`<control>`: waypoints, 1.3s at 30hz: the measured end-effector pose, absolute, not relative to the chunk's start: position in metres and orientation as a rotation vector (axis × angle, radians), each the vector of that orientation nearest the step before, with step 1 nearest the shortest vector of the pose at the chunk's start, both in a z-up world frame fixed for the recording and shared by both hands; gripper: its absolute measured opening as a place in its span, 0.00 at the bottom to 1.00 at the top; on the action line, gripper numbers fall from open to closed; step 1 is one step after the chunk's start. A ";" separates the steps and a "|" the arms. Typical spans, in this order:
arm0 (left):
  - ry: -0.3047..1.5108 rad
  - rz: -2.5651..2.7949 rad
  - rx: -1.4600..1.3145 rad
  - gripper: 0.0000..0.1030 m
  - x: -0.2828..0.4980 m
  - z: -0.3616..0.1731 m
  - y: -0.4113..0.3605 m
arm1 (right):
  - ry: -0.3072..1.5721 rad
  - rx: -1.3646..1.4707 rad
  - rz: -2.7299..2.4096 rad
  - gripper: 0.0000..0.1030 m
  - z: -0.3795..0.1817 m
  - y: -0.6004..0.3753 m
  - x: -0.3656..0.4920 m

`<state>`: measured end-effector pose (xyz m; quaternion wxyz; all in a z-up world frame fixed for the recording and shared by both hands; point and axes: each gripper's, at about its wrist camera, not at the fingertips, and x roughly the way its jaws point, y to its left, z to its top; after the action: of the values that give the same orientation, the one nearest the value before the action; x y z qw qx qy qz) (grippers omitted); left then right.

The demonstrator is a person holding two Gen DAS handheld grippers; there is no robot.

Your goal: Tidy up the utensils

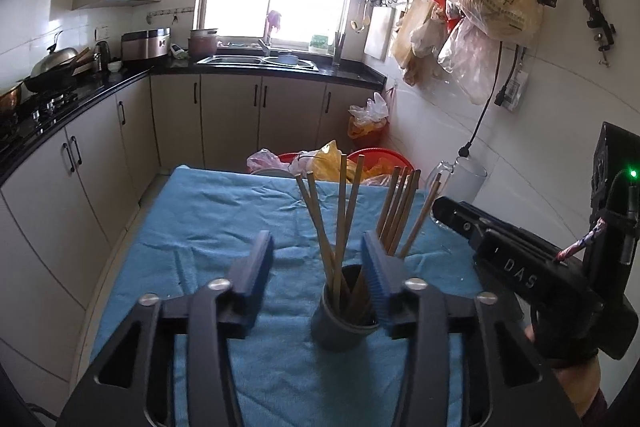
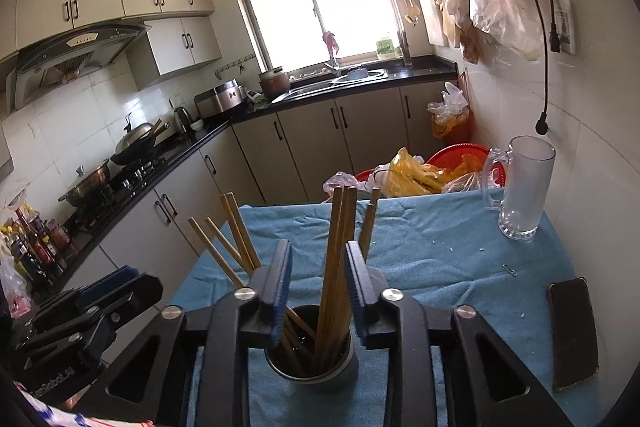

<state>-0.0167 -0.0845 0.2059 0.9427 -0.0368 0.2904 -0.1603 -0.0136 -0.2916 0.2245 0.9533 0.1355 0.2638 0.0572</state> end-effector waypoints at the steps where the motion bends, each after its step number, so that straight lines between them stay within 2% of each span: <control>1: 0.591 -0.324 -0.085 0.55 -0.020 0.208 -0.081 | 0.532 0.277 0.114 0.36 0.226 -0.292 -0.016; 2: 0.589 -0.320 -0.095 0.63 -0.024 0.209 -0.078 | 0.529 0.279 0.113 0.39 0.227 -0.292 -0.019; 4: 0.587 -0.311 -0.111 0.72 -0.031 0.211 -0.071 | 0.521 0.284 0.111 0.41 0.230 -0.293 -0.026; 8: 0.587 -0.287 -0.110 0.75 -0.046 0.213 -0.063 | 0.514 0.279 0.102 0.47 0.233 -0.292 -0.041; 14: 0.578 -0.251 -0.096 0.84 -0.073 0.212 -0.053 | 0.526 0.290 0.089 0.49 0.230 -0.295 -0.065; 22: 0.551 -0.191 -0.022 0.87 -0.109 0.207 -0.052 | 0.551 0.300 0.074 0.53 0.220 -0.297 -0.096; 25: 0.515 -0.134 0.016 0.95 -0.123 0.206 -0.053 | 0.557 0.300 0.063 0.55 0.214 -0.296 -0.111; 29: 0.438 -0.046 0.039 1.00 -0.146 0.207 -0.048 | 0.570 0.295 0.053 0.56 0.204 -0.293 -0.130; 39: 0.313 0.068 0.066 1.00 -0.199 0.212 -0.043 | 0.612 0.271 0.008 0.58 0.179 -0.279 -0.169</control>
<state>-0.1989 -0.0434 0.2122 0.9866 0.0330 0.1559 0.0336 -0.1685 -0.2786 0.1794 0.9444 0.1331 0.3005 0.0039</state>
